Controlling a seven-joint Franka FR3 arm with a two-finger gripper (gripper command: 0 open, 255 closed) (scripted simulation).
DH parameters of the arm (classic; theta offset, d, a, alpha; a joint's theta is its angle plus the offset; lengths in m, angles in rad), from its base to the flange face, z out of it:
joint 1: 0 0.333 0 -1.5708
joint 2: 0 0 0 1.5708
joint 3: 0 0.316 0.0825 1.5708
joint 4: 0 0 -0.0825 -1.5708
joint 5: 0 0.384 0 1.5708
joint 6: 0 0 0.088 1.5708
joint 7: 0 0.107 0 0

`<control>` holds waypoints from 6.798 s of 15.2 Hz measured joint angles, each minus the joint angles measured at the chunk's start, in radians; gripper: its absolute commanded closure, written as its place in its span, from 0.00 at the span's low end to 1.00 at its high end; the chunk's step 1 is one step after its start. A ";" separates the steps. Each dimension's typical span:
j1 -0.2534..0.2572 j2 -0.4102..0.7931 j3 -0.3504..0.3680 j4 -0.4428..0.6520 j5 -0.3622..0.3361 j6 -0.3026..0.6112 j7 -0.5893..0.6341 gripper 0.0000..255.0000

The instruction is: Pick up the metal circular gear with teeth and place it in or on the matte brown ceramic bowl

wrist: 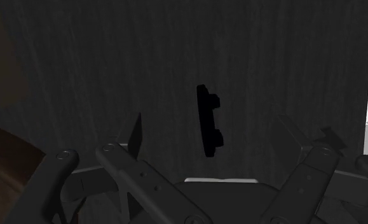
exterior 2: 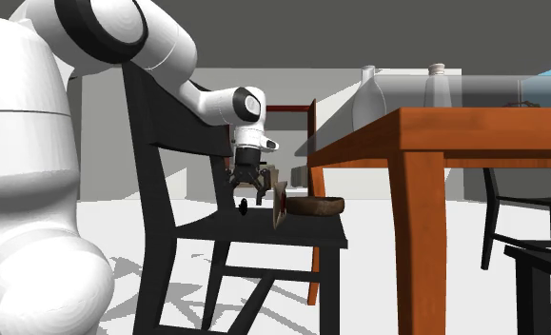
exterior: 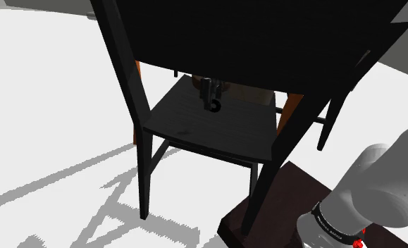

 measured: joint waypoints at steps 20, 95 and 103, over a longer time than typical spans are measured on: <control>0.001 0.002 -0.002 -0.006 -0.018 -0.003 -0.002 1.00; -0.156 -0.066 -0.018 0.063 0.006 0.102 0.330 0.00; -0.189 -0.046 0.082 -0.077 -0.174 0.248 0.803 0.00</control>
